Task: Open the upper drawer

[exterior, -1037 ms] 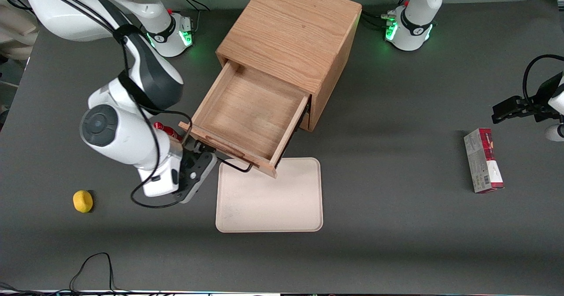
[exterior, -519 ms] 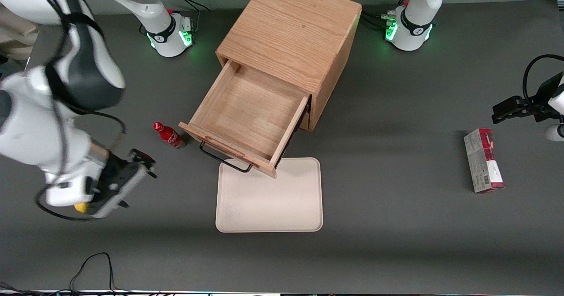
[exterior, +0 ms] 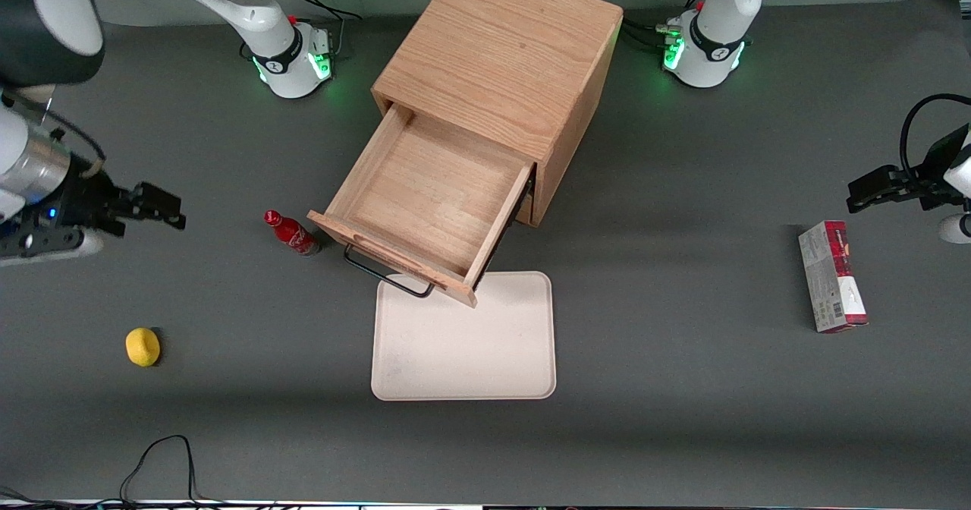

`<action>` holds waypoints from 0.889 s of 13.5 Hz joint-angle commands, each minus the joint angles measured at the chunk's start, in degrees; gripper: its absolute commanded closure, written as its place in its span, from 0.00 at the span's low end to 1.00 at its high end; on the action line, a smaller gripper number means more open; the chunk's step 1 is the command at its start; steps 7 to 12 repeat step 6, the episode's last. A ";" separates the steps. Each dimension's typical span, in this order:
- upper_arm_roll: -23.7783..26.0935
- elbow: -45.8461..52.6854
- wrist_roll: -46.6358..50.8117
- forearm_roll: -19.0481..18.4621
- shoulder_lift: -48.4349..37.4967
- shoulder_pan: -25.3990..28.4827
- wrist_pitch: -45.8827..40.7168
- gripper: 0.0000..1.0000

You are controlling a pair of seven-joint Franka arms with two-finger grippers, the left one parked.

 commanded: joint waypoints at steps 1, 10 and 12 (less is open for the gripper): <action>-0.54 -11.60 2.55 -1.45 -11.50 0.19 1.68 0.00; -1.33 -8.28 3.07 -1.37 -8.71 -0.08 -1.13 0.00; -1.33 -8.28 3.07 -1.37 -8.71 -0.08 -1.13 0.00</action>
